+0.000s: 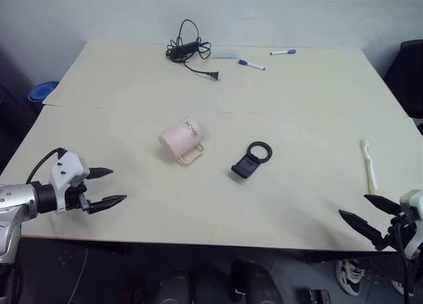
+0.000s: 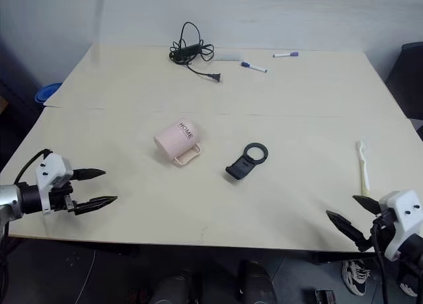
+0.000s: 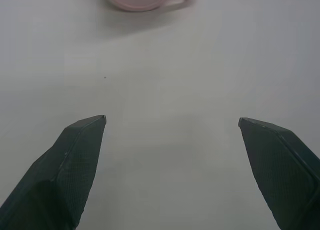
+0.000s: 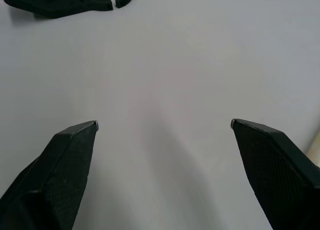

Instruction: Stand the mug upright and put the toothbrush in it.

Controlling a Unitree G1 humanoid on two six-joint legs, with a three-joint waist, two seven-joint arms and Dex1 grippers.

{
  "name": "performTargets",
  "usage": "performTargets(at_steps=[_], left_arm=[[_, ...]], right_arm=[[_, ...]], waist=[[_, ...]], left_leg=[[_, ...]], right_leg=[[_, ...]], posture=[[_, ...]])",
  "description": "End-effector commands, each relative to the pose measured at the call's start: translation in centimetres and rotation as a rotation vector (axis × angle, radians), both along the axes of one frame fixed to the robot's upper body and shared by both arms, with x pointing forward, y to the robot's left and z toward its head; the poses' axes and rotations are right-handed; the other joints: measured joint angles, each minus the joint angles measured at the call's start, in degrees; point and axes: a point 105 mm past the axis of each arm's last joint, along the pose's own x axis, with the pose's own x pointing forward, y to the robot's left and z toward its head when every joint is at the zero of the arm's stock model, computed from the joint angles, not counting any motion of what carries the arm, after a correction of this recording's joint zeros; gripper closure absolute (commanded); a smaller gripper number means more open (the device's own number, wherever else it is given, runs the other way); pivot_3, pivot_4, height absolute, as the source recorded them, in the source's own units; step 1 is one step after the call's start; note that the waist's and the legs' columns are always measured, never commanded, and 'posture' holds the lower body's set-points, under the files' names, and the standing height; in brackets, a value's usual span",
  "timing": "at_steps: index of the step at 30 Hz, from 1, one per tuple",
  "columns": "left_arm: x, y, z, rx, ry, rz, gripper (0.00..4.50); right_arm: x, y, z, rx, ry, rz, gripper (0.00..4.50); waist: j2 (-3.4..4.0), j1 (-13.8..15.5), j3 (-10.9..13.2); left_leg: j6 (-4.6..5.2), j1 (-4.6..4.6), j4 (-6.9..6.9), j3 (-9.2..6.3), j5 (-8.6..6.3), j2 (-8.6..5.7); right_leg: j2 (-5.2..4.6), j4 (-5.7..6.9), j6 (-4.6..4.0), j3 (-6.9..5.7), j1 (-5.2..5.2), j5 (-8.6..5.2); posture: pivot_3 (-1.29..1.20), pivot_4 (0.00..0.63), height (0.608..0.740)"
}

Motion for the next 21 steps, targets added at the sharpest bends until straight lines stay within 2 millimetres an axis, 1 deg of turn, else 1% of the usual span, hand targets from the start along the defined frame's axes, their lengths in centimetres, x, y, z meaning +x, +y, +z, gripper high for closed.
performTargets(at_steps=[1, 3, 4, 5, 6, 8, 9, 11, 13, 15, 18, 21], left_arm=[[-0.6, -0.9, 1.5, -0.030, -0.022, -0.052, 0.00], [-0.7, -1.8, 1.8, -0.039, -0.024, -0.092, 0.00], [-0.9, -2.4, 2.0, -0.041, -0.025, -0.121, 0.00], [-1.0, -3.2, 2.3, -0.040, -0.026, -0.158, 0.00], [-1.2, -3.7, 2.5, -0.039, -0.027, -0.181, 0.00], [-1.8, -5.2, 3.0, -0.026, -0.007, -0.255, 0.00], [-2.1, -5.8, 3.2, -0.023, 0.001, -0.281, 0.00], [-3.3, -7.4, 3.9, -0.029, 0.040, -0.395, 0.00], [-4.3, -8.5, 4.5, -0.022, 0.068, -0.480, 0.00], [-4.8, -9.0, 4.9, 0.002, 0.081, -0.536, 0.00], [-4.7, -9.2, 5.2, 0.033, 0.076, -0.563, 0.00], [-4.3, -9.2, 5.4, 0.047, 0.065, -0.568, 0.00]], right_arm=[[0.1, 1.8, 1.5, 0.041, -0.021, 0.066, 0.05], [0.3, 2.9, 1.9, 0.014, -0.030, 0.099, 0.05], [0.4, 3.9, 2.2, -0.003, -0.038, 0.135, 0.05], [0.5, 5.3, 2.6, -0.017, -0.050, 0.186, 0.05], [0.5, 6.2, 2.8, -0.024, -0.056, 0.220, 0.05], [1.2, 8.9, 3.3, -0.055, -0.094, 0.303, 0.05], [1.5, 9.7, 3.4, -0.070, -0.109, 0.322, 0.05], [2.9, 11.8, 3.4, -0.144, -0.169, 0.371, 0.05], [4.7, 13.8, 3.2, -0.170, -0.224, 0.381, 0.05], [6.4, 15.6, 2.6, -0.207, -0.264, 0.396, 0.05], [7.8, 18.1, 1.2, -0.291, -0.303, 0.464, 0.05], [9.0, 19.4, 0.2, -0.298, -0.312, 0.456, 0.05]], waist=[[0.00, 0.00, 0.00], [0.00, 0.02, 0.00], [0.00, 0.00, 0.00], [0.00, -0.04, 0.00], [0.00, -0.10, 0.00], [-0.01, -0.20, 0.00], [-0.02, -0.32, 0.01], [-0.04, -0.50, 0.01], [-0.05, -0.80, 0.02], [-0.05, -1.24, 0.02], [-0.05, -1.41, 0.02], [-0.07, -1.32, 0.03]], left_leg=[[0.00, 0.00, 0.00, 0.00, 0.00, 0.00], [0.00, 0.00, 0.00, -0.01, 0.00, 0.00], [0.00, 0.00, 0.00, -0.01, 0.00, 0.00], [0.00, 0.00, 0.00, 0.00, 0.00, 0.00], [0.00, 0.00, 0.00, 0.00, 0.00, 0.00], [-0.01, 0.01, 0.00, -0.01, 0.00, 0.03], [-0.06, 0.01, 0.00, -0.01, 0.01, 0.06], [-0.23, 0.00, 0.00, 0.00, 0.10, 0.03], [-0.38, -0.02, 0.00, 0.02, 0.18, 0.01], [-0.42, -0.07, 0.00, 0.06, 0.21, -0.01], [-0.47, -0.16, 0.00, 0.14, 0.27, -0.10], [-0.48, -0.26, 0.01, 0.24, 0.34, -0.25]], right_leg=[[0.00, 0.00, 0.00, 0.00, 0.00, 0.00], [0.00, 0.00, 0.00, 0.01, 0.00, 0.00], [0.00, 0.00, 0.00, 0.01, 0.00, 0.00], [0.00, 0.00, 0.00, 0.01, 0.00, 0.00], [0.00, 0.00, 0.00, 0.03, 0.00, 0.00], [0.02, 0.01, 0.00, 0.04, 0.00, 0.00], [0.05, 0.01, -0.01, 0.04, -0.01, 0.00], [0.07, 0.01, -0.01, 0.05, -0.03, -0.01], [0.12, 0.01, -0.01, 0.06, -0.07, -0.01], [0.18, 0.02, -0.02, 0.10, -0.18, -0.01], [0.40, 0.12, -0.04, 0.18, -0.38, -0.02], [0.56, 0.18, -0.05, 0.28, -0.55, -0.03]], posture=[[0.00, 0.150, 0.740], [0.00, 0.150, 0.740], [0.00, 0.150, 0.740], [0.00, 0.150, 0.740], [0.00, 0.150, 0.740], [0.00, 0.150, 0.740], [0.00, 0.150, 0.740], [0.00, 0.150, 0.740], [0.00, 0.150, 0.740], [0.00, 0.150, 0.740], [0.00, 0.150, 0.740], [0.00, 0.150, 0.740]])
